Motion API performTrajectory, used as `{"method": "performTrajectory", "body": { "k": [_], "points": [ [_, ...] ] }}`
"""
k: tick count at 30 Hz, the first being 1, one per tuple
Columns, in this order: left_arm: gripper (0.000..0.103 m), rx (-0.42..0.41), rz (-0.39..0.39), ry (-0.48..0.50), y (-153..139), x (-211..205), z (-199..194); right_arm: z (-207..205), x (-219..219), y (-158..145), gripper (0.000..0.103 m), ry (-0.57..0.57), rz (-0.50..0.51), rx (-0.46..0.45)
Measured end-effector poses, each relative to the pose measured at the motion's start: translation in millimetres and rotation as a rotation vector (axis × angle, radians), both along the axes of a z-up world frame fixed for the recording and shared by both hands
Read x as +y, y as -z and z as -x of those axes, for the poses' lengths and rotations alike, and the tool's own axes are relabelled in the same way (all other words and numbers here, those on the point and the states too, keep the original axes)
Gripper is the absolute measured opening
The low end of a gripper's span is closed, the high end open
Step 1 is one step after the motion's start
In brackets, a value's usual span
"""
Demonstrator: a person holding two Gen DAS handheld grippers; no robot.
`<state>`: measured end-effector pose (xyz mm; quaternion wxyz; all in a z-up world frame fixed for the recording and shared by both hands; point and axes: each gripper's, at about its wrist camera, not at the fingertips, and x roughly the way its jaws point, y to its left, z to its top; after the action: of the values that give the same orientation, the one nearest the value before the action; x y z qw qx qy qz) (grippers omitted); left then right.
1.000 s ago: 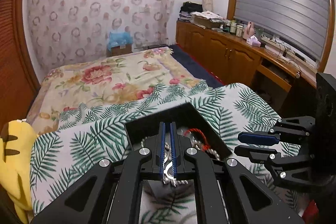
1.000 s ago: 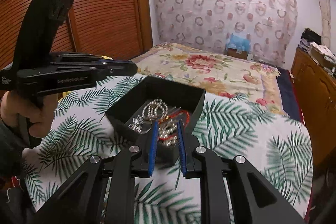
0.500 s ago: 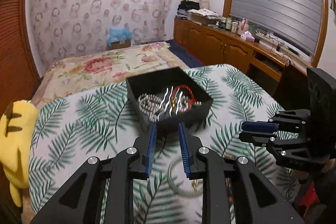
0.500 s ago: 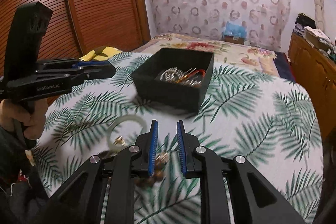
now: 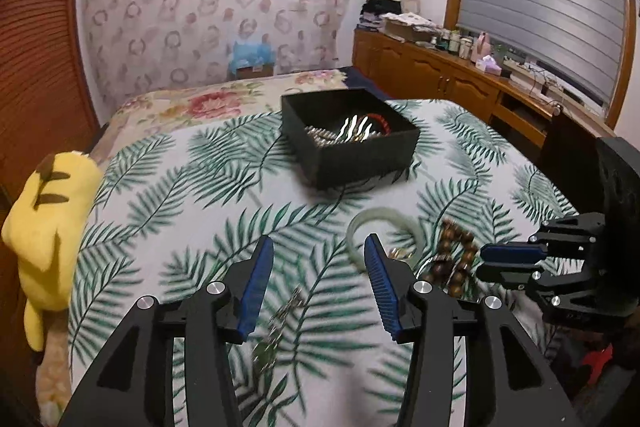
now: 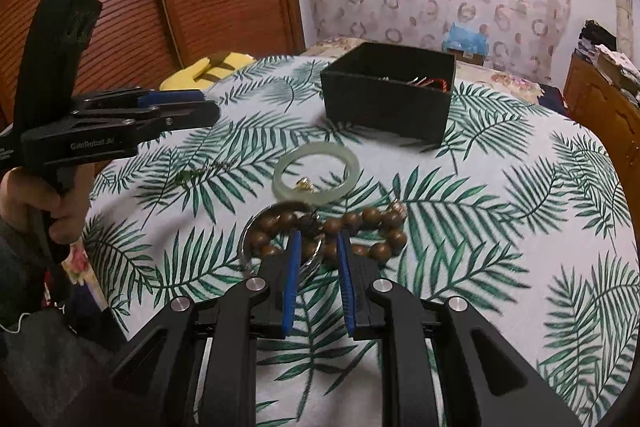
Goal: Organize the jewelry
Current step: 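Reach the right tool to the wooden bead bracelet and metal bangle and grasp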
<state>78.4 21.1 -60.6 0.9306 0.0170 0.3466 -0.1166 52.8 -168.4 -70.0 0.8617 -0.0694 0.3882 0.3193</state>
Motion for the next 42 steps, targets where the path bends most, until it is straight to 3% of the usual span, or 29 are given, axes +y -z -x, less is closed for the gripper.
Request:
{"method": "performTrajectory", "body": {
  "k": [10,13,26,38,42],
  "points": [
    [0.049,0.024,0.026,-0.020,14,12,10,-1,6,9,0.020,0.010,0.032,0.032],
    [0.049,0.029,0.033,-0.015,15,9,10,-1,4,9,0.014,0.011,0.041,0.033],
    [0.049,0.045,0.033,-0.005,23,2,12,-4,-15,6,0.012,0.091,0.144,-0.029],
    [0.049,0.062,0.039,0.010,29,-5,8,-8,-25,16,0.010,0.109,0.118,0.033],
    [0.062,0.062,0.021,0.032,28,-13,3,-7,-26,10,0.006,0.099,0.091,0.009]
  ]
}}
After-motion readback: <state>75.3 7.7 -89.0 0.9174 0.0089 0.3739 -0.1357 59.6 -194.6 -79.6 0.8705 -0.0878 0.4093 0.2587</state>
